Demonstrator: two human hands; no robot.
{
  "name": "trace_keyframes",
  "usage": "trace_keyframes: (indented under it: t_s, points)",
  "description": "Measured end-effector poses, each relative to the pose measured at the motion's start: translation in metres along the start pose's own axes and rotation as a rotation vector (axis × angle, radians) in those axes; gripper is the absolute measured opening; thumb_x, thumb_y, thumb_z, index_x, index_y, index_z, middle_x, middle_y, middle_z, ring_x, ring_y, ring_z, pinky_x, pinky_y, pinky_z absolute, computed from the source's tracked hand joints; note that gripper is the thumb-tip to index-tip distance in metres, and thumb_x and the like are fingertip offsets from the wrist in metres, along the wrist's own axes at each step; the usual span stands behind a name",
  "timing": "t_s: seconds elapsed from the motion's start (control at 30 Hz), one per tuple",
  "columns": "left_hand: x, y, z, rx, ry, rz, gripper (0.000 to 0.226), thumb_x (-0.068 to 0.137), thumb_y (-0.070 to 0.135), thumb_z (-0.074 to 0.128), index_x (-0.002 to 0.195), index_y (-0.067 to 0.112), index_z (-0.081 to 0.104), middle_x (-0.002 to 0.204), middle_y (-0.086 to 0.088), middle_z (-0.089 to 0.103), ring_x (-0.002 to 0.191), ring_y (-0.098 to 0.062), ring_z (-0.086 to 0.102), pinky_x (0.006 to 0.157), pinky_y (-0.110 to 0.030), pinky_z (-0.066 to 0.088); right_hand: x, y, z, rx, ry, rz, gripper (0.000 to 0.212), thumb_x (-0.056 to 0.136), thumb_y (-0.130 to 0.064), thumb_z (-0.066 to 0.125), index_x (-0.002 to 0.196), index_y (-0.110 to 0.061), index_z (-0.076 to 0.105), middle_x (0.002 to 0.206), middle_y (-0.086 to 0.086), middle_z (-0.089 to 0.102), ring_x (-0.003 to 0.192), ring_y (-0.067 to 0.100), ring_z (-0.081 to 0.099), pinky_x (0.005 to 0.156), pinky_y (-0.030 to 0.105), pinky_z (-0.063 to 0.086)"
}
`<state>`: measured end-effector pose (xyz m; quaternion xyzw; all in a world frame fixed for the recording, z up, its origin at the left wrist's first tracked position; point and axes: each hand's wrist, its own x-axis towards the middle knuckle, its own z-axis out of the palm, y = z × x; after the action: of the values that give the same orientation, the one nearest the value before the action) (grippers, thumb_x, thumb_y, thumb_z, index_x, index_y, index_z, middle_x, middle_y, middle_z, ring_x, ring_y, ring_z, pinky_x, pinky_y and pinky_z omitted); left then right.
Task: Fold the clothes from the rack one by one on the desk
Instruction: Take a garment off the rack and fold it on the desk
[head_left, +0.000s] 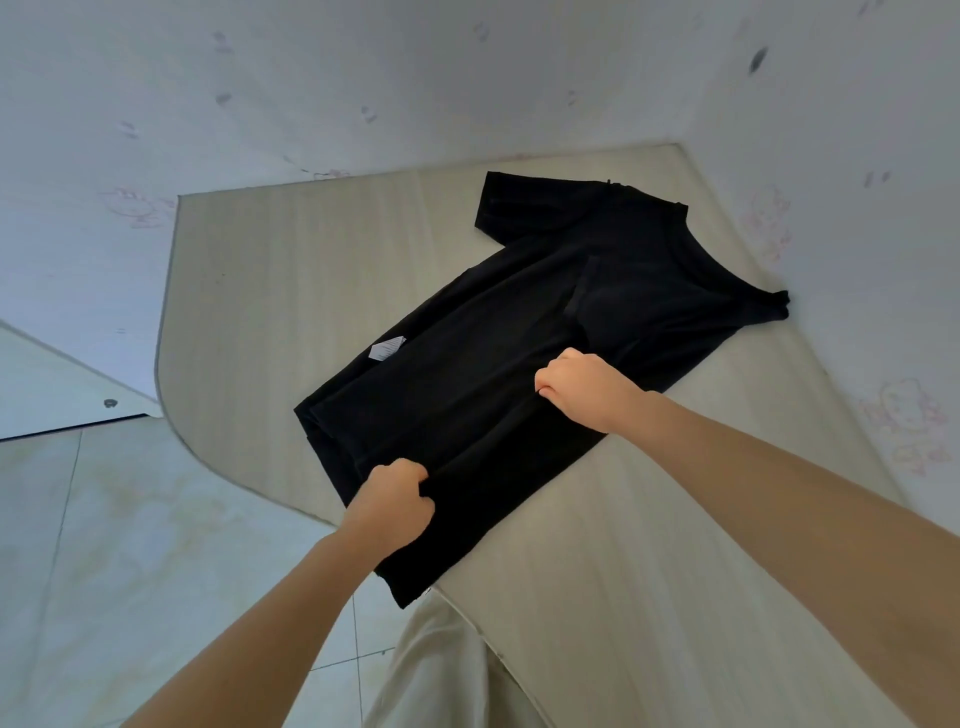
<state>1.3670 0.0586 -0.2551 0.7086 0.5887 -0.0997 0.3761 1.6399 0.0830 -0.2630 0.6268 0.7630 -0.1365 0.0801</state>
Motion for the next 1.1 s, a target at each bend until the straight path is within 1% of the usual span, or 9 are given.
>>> trace_keyframes:
  t_s: [0.1,0.23,0.37,0.5,0.57,0.67,0.87,0.97,1.1]
  points:
    - [0.009,-0.01,-0.012,-0.064,0.111,-0.022,0.026,0.088,0.009,0.051,0.064,0.018,0.047,0.059,0.001,0.05,0.052,-0.014,0.049,0.051,-0.024,0.041,0.008,0.0,0.003,0.067,0.024,0.06,0.027,0.102,-0.029,0.036,0.111,-0.018,0.06,0.099,0.002,0.062,0.099,0.021,0.054,0.083,0.038,0.05]
    - [0.014,-0.007,-0.022,0.266,0.133,-0.042,0.01,0.089,0.012,0.049,0.092,0.02,0.054,0.083,0.001,0.058,0.064,-0.014,0.052,0.059,-0.026,0.043,0.013,-0.002,0.005,0.097,-0.011,0.065,0.024,0.101,-0.029,0.042,0.116,-0.018,0.058,0.108,0.001,0.06,0.103,0.019,0.051,0.087,0.037,0.049]
    - [0.03,0.008,-0.034,0.413,0.234,0.03,0.014,0.089,0.005,0.05,0.095,0.018,0.051,0.085,0.002,0.052,0.068,-0.015,0.049,0.058,-0.026,0.037,0.026,0.011,-0.014,0.125,-0.02,0.034,0.024,0.099,-0.033,0.046,0.115,-0.018,0.058,0.109,0.0,0.056,0.103,0.016,0.048,0.088,0.033,0.048]
    - [0.074,0.032,-0.054,0.303,0.292,0.132,0.024,0.091,0.007,0.048,0.111,0.016,0.058,0.104,0.001,0.056,0.089,-0.019,0.054,0.064,-0.03,0.041,0.052,0.051,-0.058,0.075,0.036,0.111,0.023,0.1,-0.029,0.044,0.11,-0.016,0.06,0.106,0.003,0.056,0.101,0.019,0.049,0.087,0.034,0.047]
    - [0.099,0.046,-0.066,0.247,0.332,0.178,0.029,0.092,0.008,0.046,0.119,0.016,0.057,0.115,0.0,0.055,0.104,-0.021,0.052,0.074,-0.033,0.047,0.067,0.078,-0.074,0.028,0.034,0.17,0.023,0.1,-0.025,0.044,0.111,-0.014,0.06,0.107,0.005,0.056,0.101,0.022,0.05,0.086,0.036,0.048]
    - [0.138,0.062,-0.083,0.188,0.38,0.211,0.034,0.095,0.011,0.044,0.127,0.016,0.054,0.126,-0.001,0.052,0.112,-0.022,0.049,0.087,-0.036,0.047,0.091,0.115,-0.089,-0.012,0.019,0.248,0.026,0.099,-0.024,0.044,0.117,-0.012,0.059,0.113,0.01,0.056,0.104,0.027,0.05,0.089,0.04,0.047]
    - [0.2,0.087,-0.096,0.077,0.378,0.228,0.035,0.098,0.02,0.045,0.133,0.016,0.05,0.128,-0.002,0.053,0.114,-0.02,0.05,0.09,-0.032,0.046,0.141,0.174,-0.099,-0.024,-0.024,0.35,0.043,0.099,-0.024,0.046,0.138,-0.007,0.043,0.133,0.016,0.047,0.12,0.034,0.045,0.1,0.041,0.042]
    - [0.225,0.101,-0.089,0.034,0.351,0.261,0.036,0.098,0.026,0.047,0.133,0.016,0.049,0.126,-0.001,0.055,0.114,-0.017,0.051,0.092,-0.031,0.046,0.171,0.198,-0.093,-0.013,-0.039,0.37,0.047,0.098,-0.022,0.047,0.14,-0.003,0.038,0.137,0.019,0.043,0.12,0.036,0.045,0.101,0.042,0.041]
    - [0.253,0.118,-0.081,-0.05,0.422,0.238,0.035,0.099,0.032,0.049,0.13,0.017,0.051,0.121,0.001,0.057,0.111,-0.016,0.053,0.091,-0.03,0.047,0.203,0.224,-0.08,0.049,-0.024,0.424,0.052,0.097,-0.016,0.047,0.143,0.001,0.029,0.145,0.024,0.031,0.122,0.041,0.043,0.104,0.045,0.038]
